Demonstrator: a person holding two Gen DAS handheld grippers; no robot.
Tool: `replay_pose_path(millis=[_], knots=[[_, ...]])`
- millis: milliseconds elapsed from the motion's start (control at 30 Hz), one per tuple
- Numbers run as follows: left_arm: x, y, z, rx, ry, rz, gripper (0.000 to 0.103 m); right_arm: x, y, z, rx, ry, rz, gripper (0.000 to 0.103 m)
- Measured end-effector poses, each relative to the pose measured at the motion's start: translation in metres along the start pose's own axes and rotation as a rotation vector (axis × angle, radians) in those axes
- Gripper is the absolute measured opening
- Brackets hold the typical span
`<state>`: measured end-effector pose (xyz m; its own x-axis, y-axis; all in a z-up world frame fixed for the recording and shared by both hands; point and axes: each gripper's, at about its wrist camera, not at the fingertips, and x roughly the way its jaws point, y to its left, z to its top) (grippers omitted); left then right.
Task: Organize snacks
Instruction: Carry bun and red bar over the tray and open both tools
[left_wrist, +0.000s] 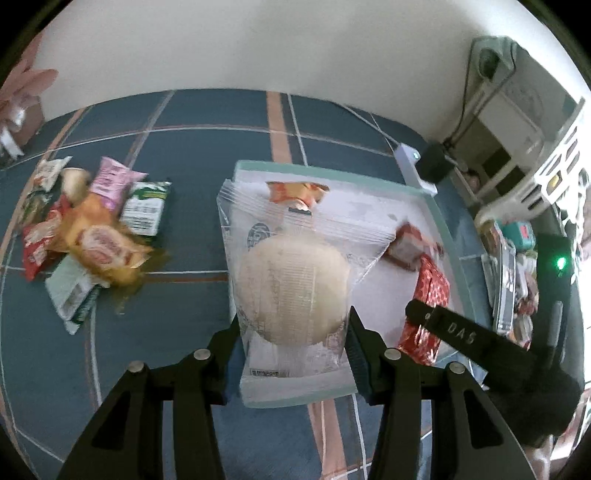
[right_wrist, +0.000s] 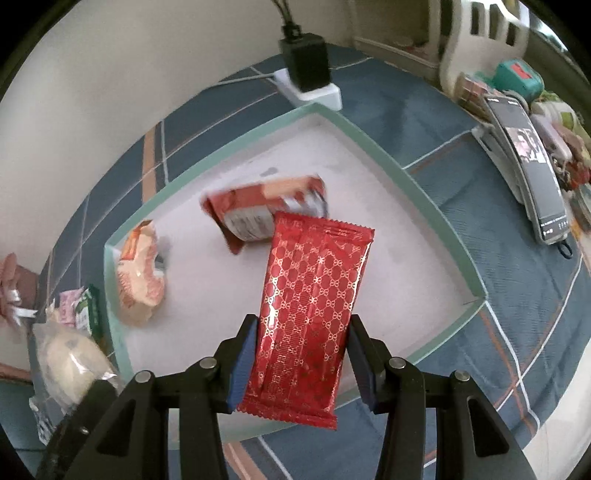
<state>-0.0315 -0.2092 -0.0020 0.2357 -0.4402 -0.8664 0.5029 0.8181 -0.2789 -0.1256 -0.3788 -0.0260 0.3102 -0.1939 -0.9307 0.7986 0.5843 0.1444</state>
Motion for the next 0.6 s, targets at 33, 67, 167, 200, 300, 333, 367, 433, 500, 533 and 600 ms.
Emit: replay_pose_path(millis=[33,67,167,200,300,333,367,433,500,533,600], knots=[[0.004,-0.001,0.0,0.004,0.006,0.0,0.05,0.001,-0.002,0.001,0.004,-0.002,-0.008,0.05],[0.009,-0.002,-0.001,0.008,0.013,0.002,0.05,0.002,-0.003,0.001,0.006,-0.001,-0.016,0.05],[0.024,-0.004,-0.003,0.021,0.034,0.016,0.05,0.005,-0.005,0.003,0.016,0.006,0.003,0.05],[0.028,-0.004,-0.004,0.022,0.043,0.018,0.05,0.007,-0.006,0.004,0.016,0.008,0.006,0.05],[0.035,-0.003,-0.006,0.017,0.06,0.014,0.051,0.008,-0.007,0.004,0.015,0.012,0.003,0.05],[0.035,-0.002,-0.006,0.015,0.061,0.014,0.051,0.009,-0.008,0.004,0.014,0.013,0.003,0.05],[0.034,-0.002,-0.006,0.013,0.064,0.013,0.052,0.009,-0.007,0.004,0.013,0.017,0.001,0.05],[0.032,-0.003,-0.006,0.012,0.057,0.012,0.062,0.009,-0.008,0.004,0.012,0.021,0.001,0.05],[0.027,-0.004,-0.004,0.015,0.046,0.006,0.064,0.009,-0.007,0.004,0.01,0.022,0.002,0.05],[0.025,-0.004,-0.003,0.016,0.041,0.003,0.064,0.009,-0.006,0.004,0.009,0.021,0.002,0.05],[0.022,-0.006,-0.001,0.016,0.031,0.004,0.065,0.009,-0.005,0.003,0.005,0.02,-0.002,0.05]])
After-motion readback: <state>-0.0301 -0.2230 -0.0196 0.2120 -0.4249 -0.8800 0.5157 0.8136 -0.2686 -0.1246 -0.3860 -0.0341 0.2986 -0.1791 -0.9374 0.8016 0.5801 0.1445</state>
